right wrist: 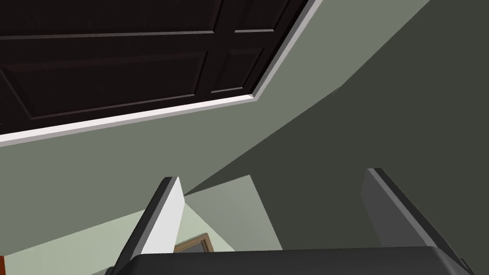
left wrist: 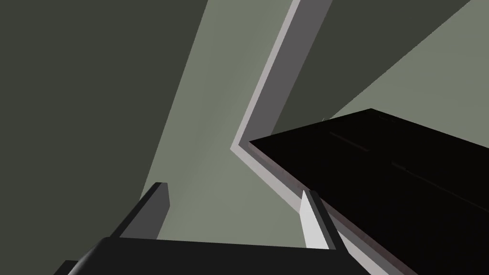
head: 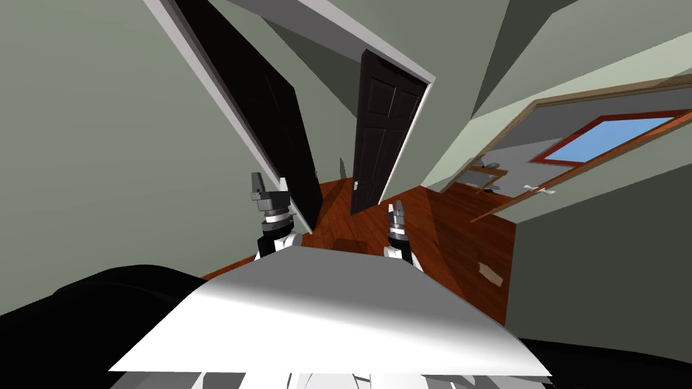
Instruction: Push the door open
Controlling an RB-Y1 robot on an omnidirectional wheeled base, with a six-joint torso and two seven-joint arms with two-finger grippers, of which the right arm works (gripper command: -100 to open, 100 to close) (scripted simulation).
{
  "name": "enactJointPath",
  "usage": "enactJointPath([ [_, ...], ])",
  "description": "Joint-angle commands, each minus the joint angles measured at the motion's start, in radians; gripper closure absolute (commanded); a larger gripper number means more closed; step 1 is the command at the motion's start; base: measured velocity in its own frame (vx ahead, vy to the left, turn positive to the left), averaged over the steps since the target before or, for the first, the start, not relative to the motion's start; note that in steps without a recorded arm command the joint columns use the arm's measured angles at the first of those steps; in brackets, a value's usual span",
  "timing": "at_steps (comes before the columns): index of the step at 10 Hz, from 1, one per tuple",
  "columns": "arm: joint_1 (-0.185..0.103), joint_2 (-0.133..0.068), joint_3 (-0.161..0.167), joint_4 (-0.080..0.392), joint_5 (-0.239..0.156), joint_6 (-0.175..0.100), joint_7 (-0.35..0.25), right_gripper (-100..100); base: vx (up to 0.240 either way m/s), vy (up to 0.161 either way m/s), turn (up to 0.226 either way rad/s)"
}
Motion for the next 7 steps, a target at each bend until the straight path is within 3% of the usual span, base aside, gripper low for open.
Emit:
enactJointPath([
  [1, -0.014, -0.006, -0.001, 0.040, -0.007, -0.006, -0.006, -100, 0.095, -0.039, 0.136],
  [7, -0.064, -0.024, -0.001, 0.183, -0.029, -0.025, -0.022, -100, 0.085, -0.049, 0.155],
])
